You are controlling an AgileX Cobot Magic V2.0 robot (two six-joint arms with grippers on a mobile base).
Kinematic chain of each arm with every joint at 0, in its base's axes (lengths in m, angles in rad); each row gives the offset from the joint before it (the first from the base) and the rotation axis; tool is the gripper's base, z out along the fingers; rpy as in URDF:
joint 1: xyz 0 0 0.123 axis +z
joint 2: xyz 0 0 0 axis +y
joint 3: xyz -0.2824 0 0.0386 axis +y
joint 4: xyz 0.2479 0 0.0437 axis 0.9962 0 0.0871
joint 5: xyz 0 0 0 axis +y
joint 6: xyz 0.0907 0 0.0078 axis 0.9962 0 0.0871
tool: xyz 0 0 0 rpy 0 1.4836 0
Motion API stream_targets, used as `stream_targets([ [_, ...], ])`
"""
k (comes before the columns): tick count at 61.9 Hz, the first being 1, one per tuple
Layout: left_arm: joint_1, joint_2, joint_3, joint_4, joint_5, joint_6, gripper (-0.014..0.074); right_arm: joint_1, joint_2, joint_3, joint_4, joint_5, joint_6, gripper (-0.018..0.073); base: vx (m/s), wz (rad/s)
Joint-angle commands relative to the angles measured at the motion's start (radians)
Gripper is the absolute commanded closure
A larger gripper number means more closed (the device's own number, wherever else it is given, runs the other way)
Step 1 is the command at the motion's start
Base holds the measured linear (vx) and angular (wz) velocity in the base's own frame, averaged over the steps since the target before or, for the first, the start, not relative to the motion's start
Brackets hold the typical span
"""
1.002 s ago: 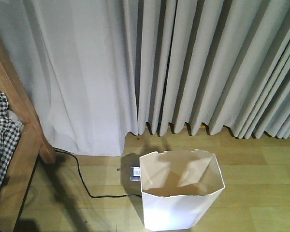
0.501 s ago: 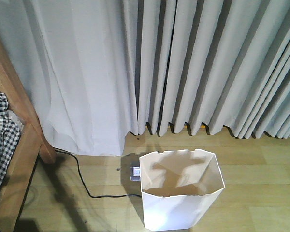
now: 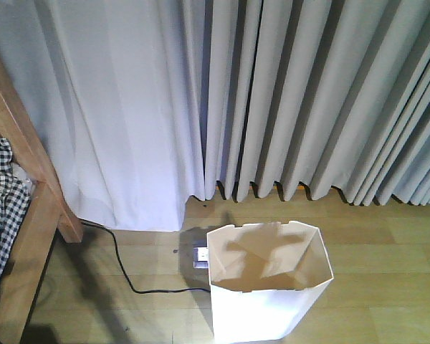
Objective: Move trash bin to bedside with robot
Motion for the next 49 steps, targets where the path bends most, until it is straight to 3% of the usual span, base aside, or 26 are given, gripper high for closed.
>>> stream_targets([
  [1,-0.006,-0.008,0.012,-0.009,-0.075,-0.014,0.0603,0.003,0.007,-0.027,0.007,-0.043,-0.011,0.0568,0.00,0.00],
  [7,-0.006,-0.008,0.012,-0.009,-0.075,-0.014,0.0603,0.002,0.007,-0.016,-0.005,-0.050,-0.009,0.0568,0.00,0.00],
  [11,-0.006,-0.008,0.012,-0.009,-0.075,-0.014,0.0603,0.002,0.007,-0.009,-0.095,-0.042,0.044,0.0568,0.00,0.00],
  [15,-0.006,-0.008,0.012,-0.009,-0.075,-0.014,0.0603,0.002,-0.011,0.002,-0.270,-0.043,0.184,0.0568,0.00,0.00],
  [22,-0.006,-0.008,0.012,-0.009,-0.075,-0.014,0.0603,0.002,-0.068,0.033,-0.582,-0.045,0.519,0.0568,0.00,0.00],
  [30,-0.006,-0.008,0.012,-0.009,-0.075,-0.014,0.0603,0.002,-0.152,0.115,-0.805,-0.065,0.756,0.0568,0.00,0.00],
  [40,-0.006,-0.008,0.012,-0.009,-0.075,-0.014,0.0603,-0.008,-0.257,0.240,-0.843,-0.089,0.785,0.0568,0.00,0.00],
  [49,-0.006,-0.008,0.012,-0.009,-0.075,-0.014,0.0603,-0.027,-0.258,0.240,-0.847,-0.037,0.795,0.0568,0.00,0.00],
])
